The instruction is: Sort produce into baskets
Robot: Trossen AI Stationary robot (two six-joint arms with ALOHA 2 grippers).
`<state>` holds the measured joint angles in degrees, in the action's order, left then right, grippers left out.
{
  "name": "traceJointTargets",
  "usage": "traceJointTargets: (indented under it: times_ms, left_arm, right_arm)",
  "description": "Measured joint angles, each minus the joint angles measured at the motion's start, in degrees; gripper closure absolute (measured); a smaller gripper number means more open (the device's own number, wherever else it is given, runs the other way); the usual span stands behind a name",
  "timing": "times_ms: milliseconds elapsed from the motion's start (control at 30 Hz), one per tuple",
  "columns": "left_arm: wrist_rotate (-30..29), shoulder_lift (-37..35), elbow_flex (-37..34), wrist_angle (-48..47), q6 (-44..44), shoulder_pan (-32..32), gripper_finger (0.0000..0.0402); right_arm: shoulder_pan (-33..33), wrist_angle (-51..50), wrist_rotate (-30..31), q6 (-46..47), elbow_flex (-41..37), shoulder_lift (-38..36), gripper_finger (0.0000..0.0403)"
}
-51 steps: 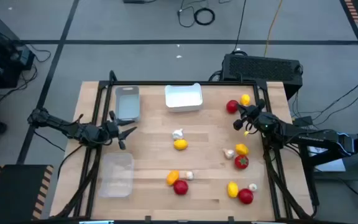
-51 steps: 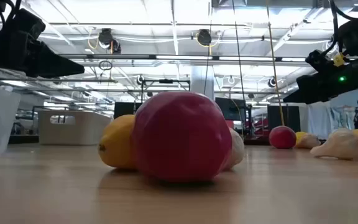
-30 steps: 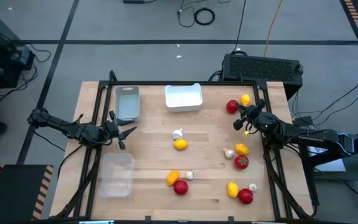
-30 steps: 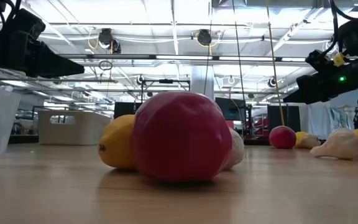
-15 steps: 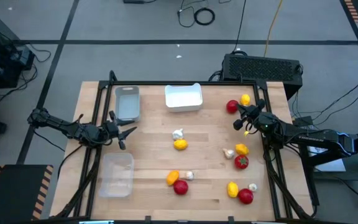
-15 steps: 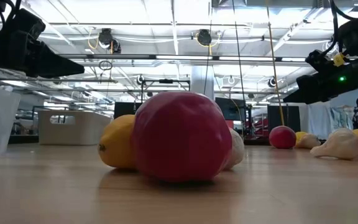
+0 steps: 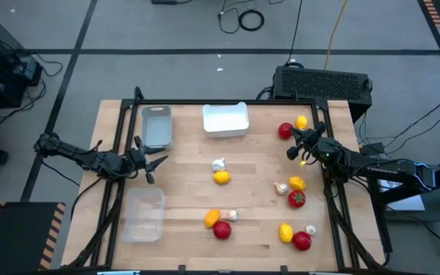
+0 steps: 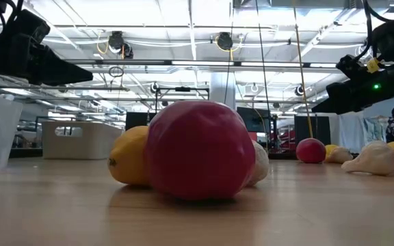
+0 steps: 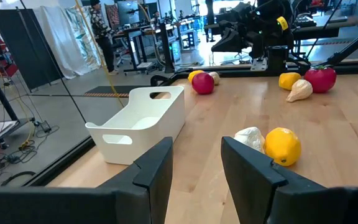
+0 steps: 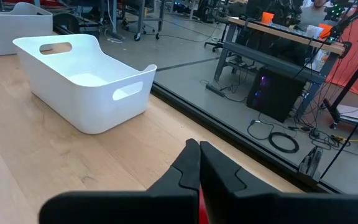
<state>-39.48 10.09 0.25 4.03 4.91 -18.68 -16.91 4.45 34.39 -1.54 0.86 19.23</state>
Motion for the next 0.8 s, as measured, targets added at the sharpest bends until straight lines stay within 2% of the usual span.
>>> traceJointTargets:
  times_ms: [800]
  left_arm:
    - [0.0, 0.0, 0.0, 0.0, 0.0, 0.0, 0.0258]
  right_arm:
    - [0.0, 0.0, 0.0, 0.0, 0.0, 0.0, 0.0403]
